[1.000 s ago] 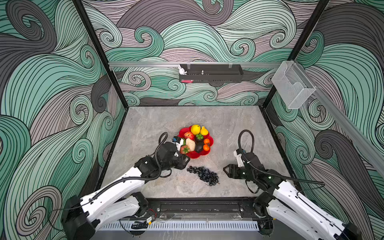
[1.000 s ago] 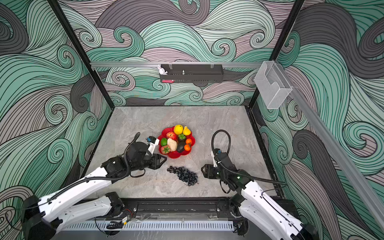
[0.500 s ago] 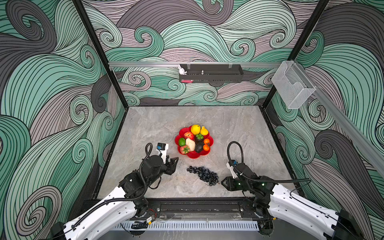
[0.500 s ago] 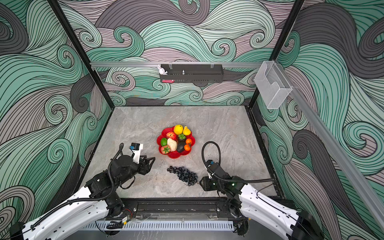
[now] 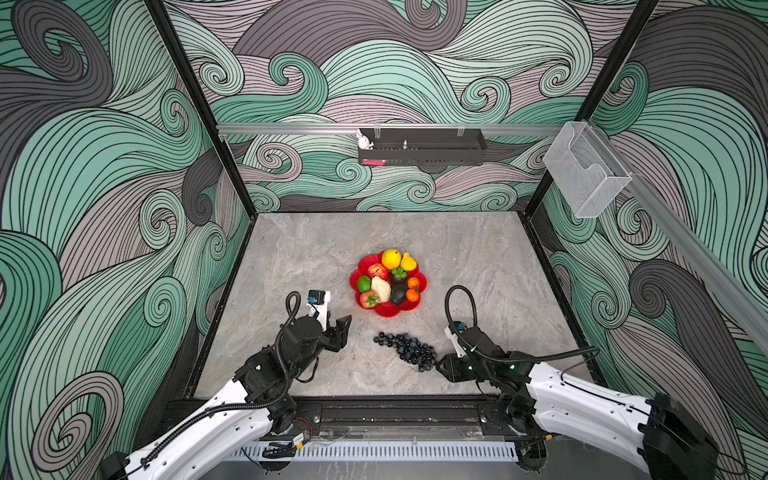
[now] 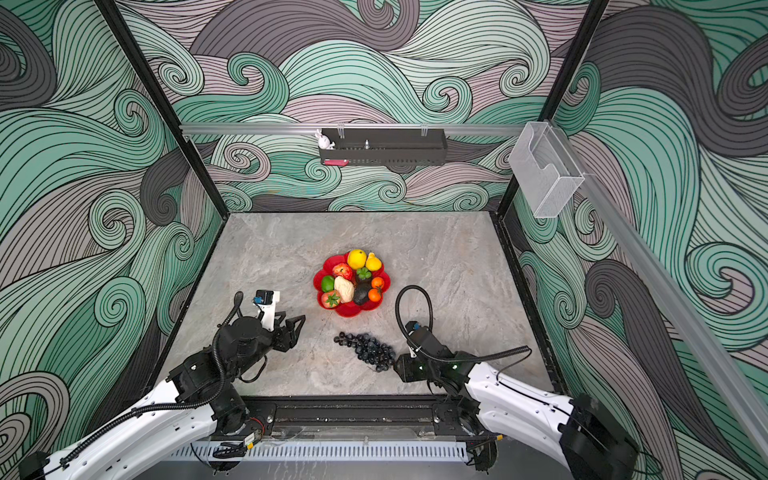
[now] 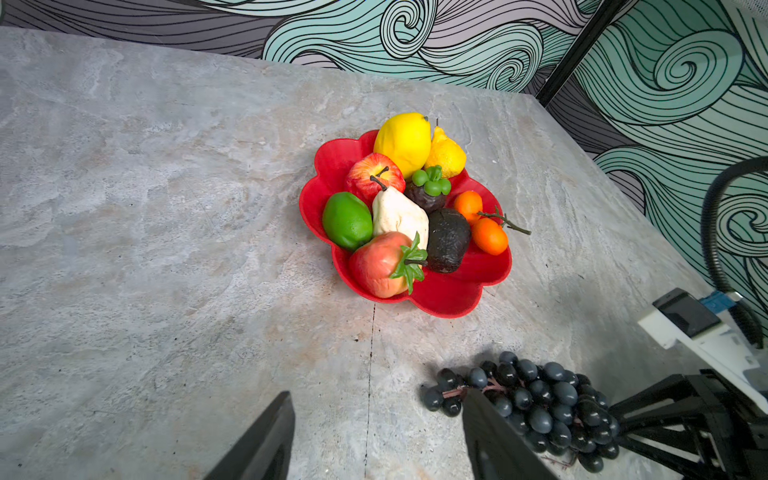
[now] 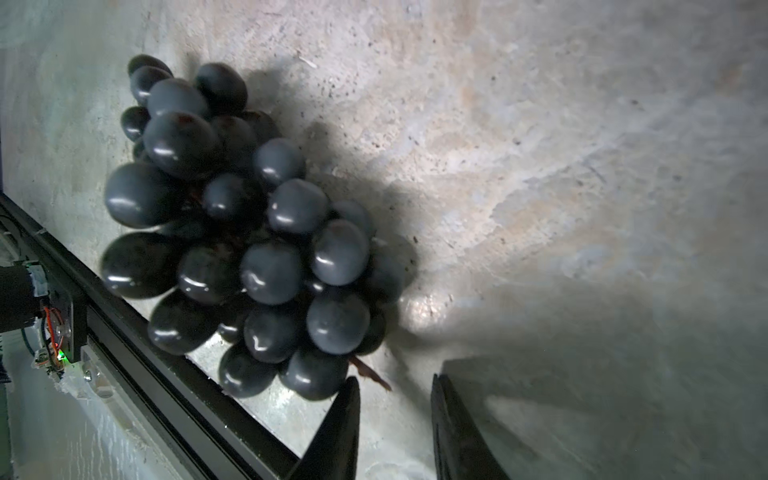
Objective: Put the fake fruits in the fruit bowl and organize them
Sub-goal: 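Close the right gripper on the dark grape bunch stem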
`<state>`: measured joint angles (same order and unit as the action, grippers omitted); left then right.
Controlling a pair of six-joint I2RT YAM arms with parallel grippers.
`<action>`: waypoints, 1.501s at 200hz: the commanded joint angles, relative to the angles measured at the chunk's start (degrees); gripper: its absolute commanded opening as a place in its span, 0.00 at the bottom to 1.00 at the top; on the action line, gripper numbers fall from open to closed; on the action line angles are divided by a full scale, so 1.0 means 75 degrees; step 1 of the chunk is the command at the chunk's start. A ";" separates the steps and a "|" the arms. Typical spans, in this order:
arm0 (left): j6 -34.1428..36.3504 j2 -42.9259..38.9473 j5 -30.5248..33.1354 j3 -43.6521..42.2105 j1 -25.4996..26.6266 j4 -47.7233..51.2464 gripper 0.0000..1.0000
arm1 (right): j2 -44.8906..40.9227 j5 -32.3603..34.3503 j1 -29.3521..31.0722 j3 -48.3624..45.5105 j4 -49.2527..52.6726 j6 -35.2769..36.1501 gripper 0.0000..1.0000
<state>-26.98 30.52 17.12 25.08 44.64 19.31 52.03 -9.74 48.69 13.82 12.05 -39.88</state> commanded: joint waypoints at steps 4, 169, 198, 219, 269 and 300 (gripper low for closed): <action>-0.0035 0.0013 0.0268 0.0007 -0.0014 -0.0110 0.67 | 0.0293 -0.0146 0.0064 -0.0051 -0.0375 0.0005 0.30; -0.0005 0.0089 0.0403 -0.0039 -0.0034 -0.0025 0.68 | 0.0881 -0.0306 0.0071 0.0275 -0.1444 0.0114 0.16; 0.0003 0.0090 0.0417 -0.0051 -0.0046 -0.0007 0.69 | 0.0601 -0.0346 0.0068 0.0256 -0.1427 0.0067 0.15; 0.0006 0.0102 0.0413 -0.0063 -0.0052 -0.0002 0.69 | 0.0453 -0.0423 0.0067 0.0164 -0.1549 0.0090 0.18; 0.0031 0.0149 0.0424 -0.0016 -0.0070 0.0002 0.69 | 0.0598 -0.0334 0.0071 0.0015 -0.1356 -0.0057 0.23; 0.0021 0.0134 0.0411 -0.0039 -0.0070 0.0016 0.69 | -0.0088 -0.0299 0.0071 -0.0201 -0.0767 -0.0085 0.27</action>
<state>-26.96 31.38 19.03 24.91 44.64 18.87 54.83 -12.45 48.97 13.74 2.48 -40.01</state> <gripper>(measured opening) 0.692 0.252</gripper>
